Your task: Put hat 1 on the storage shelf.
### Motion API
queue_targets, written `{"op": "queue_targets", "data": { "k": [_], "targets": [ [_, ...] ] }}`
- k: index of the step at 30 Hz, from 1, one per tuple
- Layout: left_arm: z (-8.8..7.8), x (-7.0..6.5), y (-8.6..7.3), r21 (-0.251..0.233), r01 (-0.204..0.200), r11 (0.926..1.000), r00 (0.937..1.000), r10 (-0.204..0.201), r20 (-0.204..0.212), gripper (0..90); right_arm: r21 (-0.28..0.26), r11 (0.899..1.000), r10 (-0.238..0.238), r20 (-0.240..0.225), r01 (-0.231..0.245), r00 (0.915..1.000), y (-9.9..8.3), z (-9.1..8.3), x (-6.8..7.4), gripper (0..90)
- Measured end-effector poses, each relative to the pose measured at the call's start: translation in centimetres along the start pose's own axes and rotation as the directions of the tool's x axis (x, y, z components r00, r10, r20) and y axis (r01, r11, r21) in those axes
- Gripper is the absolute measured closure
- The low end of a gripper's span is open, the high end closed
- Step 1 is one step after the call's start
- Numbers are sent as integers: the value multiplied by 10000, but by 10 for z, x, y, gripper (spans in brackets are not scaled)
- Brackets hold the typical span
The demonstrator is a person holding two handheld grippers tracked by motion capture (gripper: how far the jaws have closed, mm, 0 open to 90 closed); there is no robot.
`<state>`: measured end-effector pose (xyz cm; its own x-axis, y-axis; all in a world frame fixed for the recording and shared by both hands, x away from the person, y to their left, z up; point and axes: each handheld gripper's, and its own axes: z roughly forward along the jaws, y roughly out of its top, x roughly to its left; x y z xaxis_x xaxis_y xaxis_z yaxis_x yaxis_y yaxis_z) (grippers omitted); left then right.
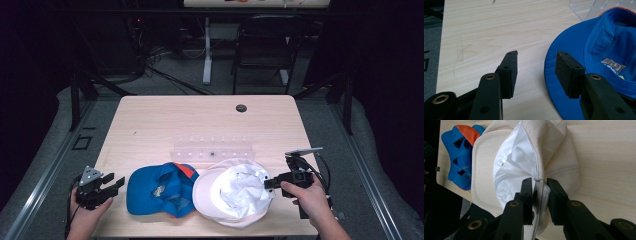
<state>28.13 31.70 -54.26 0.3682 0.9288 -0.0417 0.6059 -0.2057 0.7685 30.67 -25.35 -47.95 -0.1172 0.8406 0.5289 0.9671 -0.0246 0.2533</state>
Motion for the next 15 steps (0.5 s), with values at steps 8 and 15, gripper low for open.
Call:
{"op": "queue_targets", "data": {
  "k": [8, 15],
  "targets": [
    [0, 0, 0, 75, -54, 10000, 9999, 55, -90, 542, 231, 9996, -190, -32, 190, 9998, 1, -1, 0, 807],
    [0, 0, 0, 58, -59, 10000, 10000, 59, -36, 550, 232, 9996, -169, -335, 177, 9993, 4, -2, 2, 810]
  ]
}}
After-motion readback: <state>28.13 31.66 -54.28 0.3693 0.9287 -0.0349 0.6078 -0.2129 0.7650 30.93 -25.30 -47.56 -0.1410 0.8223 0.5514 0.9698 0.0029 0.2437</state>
